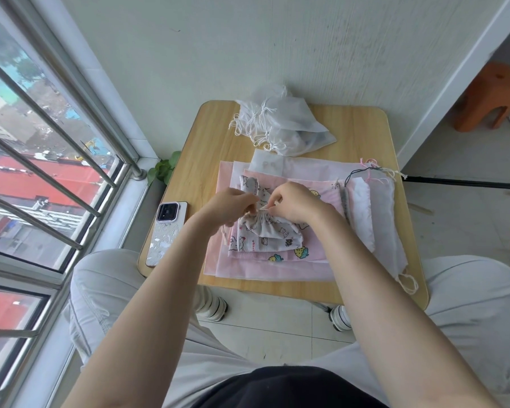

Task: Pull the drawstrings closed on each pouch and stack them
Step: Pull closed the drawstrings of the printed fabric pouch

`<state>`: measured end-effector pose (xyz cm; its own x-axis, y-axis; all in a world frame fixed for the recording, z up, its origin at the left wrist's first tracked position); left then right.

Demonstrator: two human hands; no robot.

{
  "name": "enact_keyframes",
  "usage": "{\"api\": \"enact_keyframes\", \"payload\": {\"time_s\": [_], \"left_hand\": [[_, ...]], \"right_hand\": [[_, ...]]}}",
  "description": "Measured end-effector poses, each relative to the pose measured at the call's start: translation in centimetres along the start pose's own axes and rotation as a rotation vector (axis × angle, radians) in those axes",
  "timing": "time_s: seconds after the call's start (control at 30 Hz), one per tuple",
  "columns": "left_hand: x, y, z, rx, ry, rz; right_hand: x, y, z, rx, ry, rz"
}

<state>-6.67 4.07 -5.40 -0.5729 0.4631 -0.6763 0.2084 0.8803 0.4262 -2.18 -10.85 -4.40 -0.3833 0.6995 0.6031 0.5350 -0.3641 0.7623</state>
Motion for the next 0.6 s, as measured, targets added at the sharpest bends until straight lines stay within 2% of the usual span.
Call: {"api": "enact_keyframes", "payload": {"time_s": [0.1,0.27,0.47,0.6], "left_hand": [[-0.4,-0.5,-0.2,0.055,-0.082,-0.251],[-0.3,-1.8,-0.1,0.086,-0.106,-0.369],[-0.2,-1.4,0.5,-0.169,-0.085,-0.209],[0.0,-1.7,0.8,-0.139,-0.085,-0.033]], "right_hand": [[-0.1,-0.3,0.0,0.013,-0.022,0.008],[-0.3,-0.6,-0.2,0.033,-0.047,0.015],[-0.9,-0.3,-0.2,0.049,-0.048,0.018],[-0.9,0.4,0.0,-0.031,-0.05,0.145]]}}
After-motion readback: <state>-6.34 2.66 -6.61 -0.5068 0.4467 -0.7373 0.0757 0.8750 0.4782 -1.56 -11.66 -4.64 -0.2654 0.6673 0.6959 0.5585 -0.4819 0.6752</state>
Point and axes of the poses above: each hand's wrist, its own z-axis towards the middle knuckle, its own y-axis out of the back of the hand, x = y × z, the point moved 4 cm from there along z, towards the middle knuckle, and after that the axes turned 10 degrees about y, right-handed, at the moved point
